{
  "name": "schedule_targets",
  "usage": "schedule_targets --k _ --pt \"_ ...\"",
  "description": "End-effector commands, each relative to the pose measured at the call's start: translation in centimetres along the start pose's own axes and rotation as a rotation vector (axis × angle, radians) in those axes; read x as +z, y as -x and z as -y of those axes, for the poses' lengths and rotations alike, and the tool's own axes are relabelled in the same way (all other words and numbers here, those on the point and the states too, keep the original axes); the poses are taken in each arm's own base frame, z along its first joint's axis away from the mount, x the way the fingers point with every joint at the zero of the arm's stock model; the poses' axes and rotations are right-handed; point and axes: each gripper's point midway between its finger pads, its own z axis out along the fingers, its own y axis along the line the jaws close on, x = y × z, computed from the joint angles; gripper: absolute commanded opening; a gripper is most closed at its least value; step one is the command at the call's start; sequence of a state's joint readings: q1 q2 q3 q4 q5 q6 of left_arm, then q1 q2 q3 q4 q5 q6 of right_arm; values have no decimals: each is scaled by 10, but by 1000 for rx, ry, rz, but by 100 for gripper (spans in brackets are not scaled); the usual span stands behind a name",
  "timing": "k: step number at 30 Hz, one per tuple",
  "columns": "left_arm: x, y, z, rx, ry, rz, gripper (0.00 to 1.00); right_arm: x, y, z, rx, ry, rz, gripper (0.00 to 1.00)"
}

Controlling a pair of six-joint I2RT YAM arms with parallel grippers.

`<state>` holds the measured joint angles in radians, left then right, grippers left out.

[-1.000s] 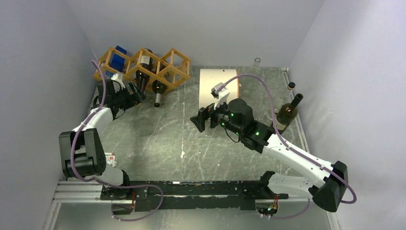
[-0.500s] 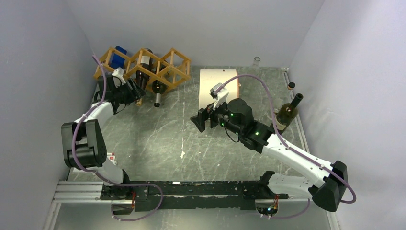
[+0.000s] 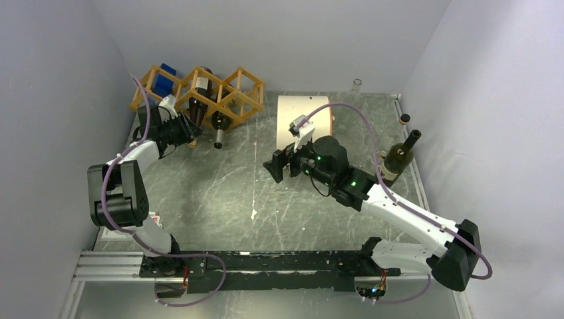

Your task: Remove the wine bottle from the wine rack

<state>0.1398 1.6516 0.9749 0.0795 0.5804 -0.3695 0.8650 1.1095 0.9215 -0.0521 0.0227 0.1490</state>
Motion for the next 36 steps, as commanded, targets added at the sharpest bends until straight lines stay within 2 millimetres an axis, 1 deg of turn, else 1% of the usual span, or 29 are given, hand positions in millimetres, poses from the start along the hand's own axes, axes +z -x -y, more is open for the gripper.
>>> schedule_targets --k 1,4,5,6,11,14,19,22,26,28,32,36 --pt "-1 10 0 64 -16 24 23 1 1 -1 -6 1 20 100" --pt "-7 6 2 67 -9 21 11 0 0 1 -8 -7 17 100" --pt "-10 6 4 70 -13 27 8 -1 0 2 -8 -10 17 100" --pt "-14 4 7 74 -20 31 7 -1 1 2 -8 -11 20 100" --pt "-31 -1 20 73 -36 49 7 -4 1 2 -6 -8 28 100" --pt "-40 1 26 69 -36 65 7 -4 0 2 -7 -9 24 100" --pt "-55 -5 37 57 -49 60 7 -3 -1 2 -7 -9 18 100" --pt "-71 -9 36 23 -43 72 7 -1 0 1 -4 -3 22 100" --pt "-90 -21 45 -44 -64 73 7 4 0 -2 1 10 21 100" --pt "-99 -25 51 -60 -77 79 7 7 -2 -5 2 27 15 100" --pt "-118 -27 69 -97 -111 116 7 12 -1 -11 8 54 12 100" --pt "-137 -23 83 -133 -115 165 7 18 0 -17 3 78 2 100"
